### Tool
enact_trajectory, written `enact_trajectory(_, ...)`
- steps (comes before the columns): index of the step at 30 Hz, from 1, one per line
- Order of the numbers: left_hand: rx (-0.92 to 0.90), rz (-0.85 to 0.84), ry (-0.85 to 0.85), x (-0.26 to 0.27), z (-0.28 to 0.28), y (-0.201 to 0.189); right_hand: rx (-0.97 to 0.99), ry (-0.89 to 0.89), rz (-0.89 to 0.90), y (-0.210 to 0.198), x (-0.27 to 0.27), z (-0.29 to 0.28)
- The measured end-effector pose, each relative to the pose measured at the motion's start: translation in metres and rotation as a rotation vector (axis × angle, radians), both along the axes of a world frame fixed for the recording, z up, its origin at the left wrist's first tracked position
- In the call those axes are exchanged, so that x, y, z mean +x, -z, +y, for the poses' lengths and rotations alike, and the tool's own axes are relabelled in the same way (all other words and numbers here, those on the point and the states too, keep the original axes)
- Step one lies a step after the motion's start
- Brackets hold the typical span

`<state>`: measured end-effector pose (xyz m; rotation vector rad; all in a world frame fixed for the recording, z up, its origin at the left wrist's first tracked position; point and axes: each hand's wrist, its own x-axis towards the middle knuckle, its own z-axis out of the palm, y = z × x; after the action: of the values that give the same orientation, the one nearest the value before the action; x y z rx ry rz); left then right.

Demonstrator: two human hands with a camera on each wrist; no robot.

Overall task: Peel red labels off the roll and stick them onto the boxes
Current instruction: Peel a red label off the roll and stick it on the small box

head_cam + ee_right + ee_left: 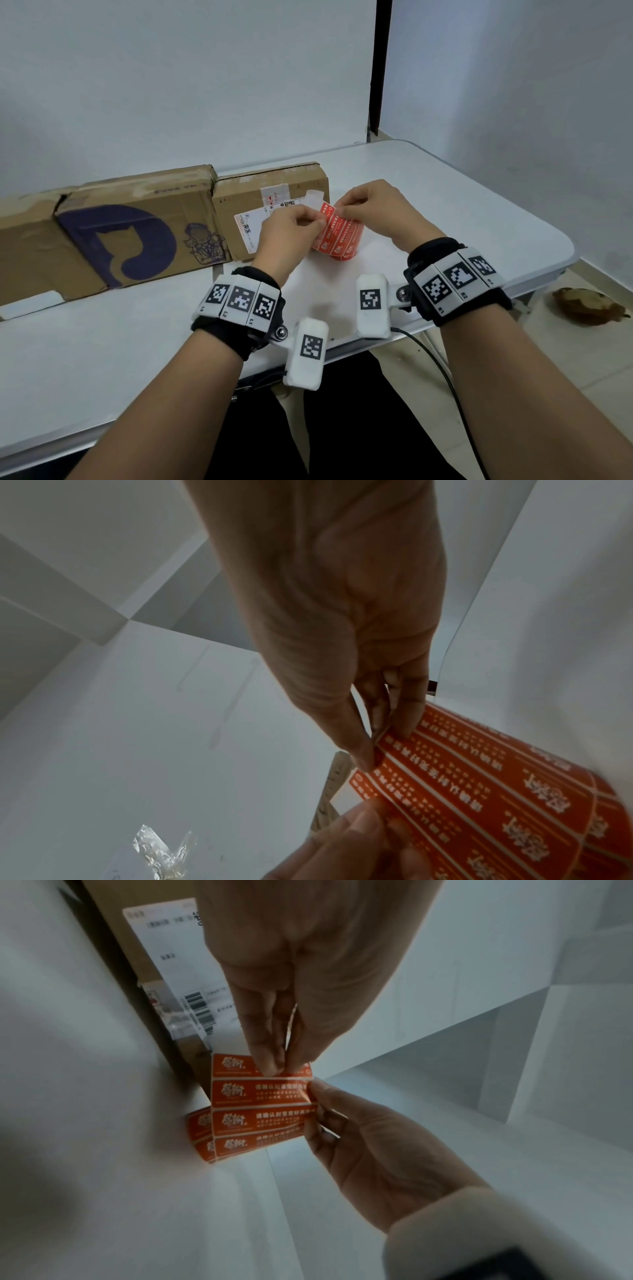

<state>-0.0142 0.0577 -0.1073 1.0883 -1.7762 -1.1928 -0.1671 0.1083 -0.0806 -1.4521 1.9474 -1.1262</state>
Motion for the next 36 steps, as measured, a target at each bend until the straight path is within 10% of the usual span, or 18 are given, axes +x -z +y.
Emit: enact_trajectory(36,-0.049,0.04,-0.016,-0.011,0.004,-0.004,0.03,0.016,-0.045,-0.004,0.004,0.003)
